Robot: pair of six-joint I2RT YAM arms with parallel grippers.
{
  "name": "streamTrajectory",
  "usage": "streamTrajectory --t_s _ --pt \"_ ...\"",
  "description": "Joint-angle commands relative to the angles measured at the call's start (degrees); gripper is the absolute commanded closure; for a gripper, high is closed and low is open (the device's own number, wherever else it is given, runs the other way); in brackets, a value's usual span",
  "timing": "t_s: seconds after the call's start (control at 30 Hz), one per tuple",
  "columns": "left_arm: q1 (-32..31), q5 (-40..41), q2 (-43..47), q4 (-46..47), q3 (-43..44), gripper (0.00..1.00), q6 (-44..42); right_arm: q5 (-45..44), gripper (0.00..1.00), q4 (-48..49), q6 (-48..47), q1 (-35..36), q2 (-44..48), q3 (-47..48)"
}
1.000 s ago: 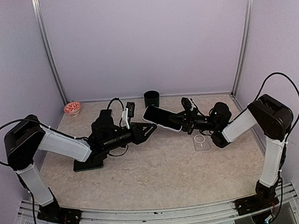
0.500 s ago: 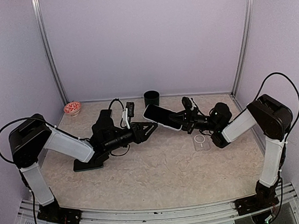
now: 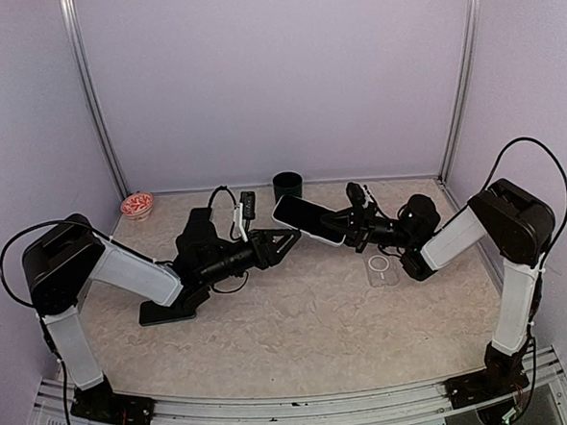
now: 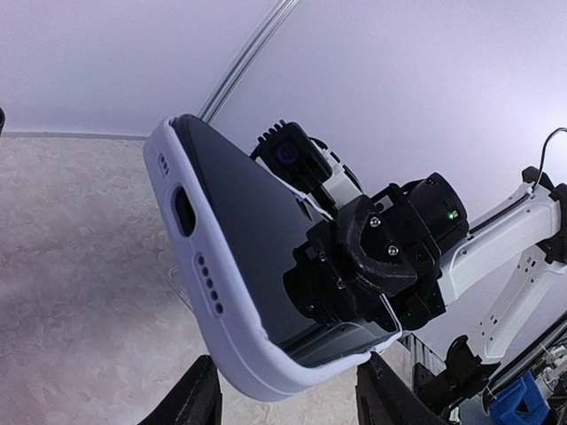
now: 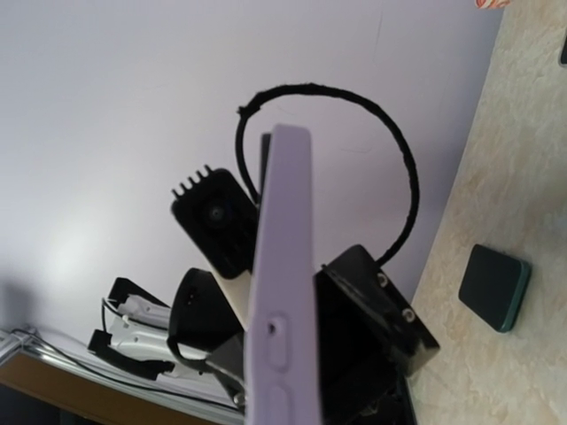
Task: Put the phone into the phone case
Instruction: Press the phone against the phone case.
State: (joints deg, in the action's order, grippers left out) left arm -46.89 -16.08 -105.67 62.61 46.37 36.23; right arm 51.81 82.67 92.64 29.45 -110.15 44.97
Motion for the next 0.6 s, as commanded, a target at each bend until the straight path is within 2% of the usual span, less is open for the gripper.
streamTrajectory --t_s 0.0,0.4,0.57 --pt "-0.36 2.08 1.28 4.58 3.55 0.49 -1.23 6.59 0.98 1.73 -0.66 3.21 -0.63 0.83" --pt "-0.22 2.23 10.24 5.01 0.32 0.45 -3.01 6.11 0.99 -0.4 -2.61 2.77 -0.54 -0.84" --pt "-0.14 3.64 14.17 1.84 -1.87 0.41 -3.07 6.09 0.99 -5.13 -6.22 2.46 1.19 -0.64"
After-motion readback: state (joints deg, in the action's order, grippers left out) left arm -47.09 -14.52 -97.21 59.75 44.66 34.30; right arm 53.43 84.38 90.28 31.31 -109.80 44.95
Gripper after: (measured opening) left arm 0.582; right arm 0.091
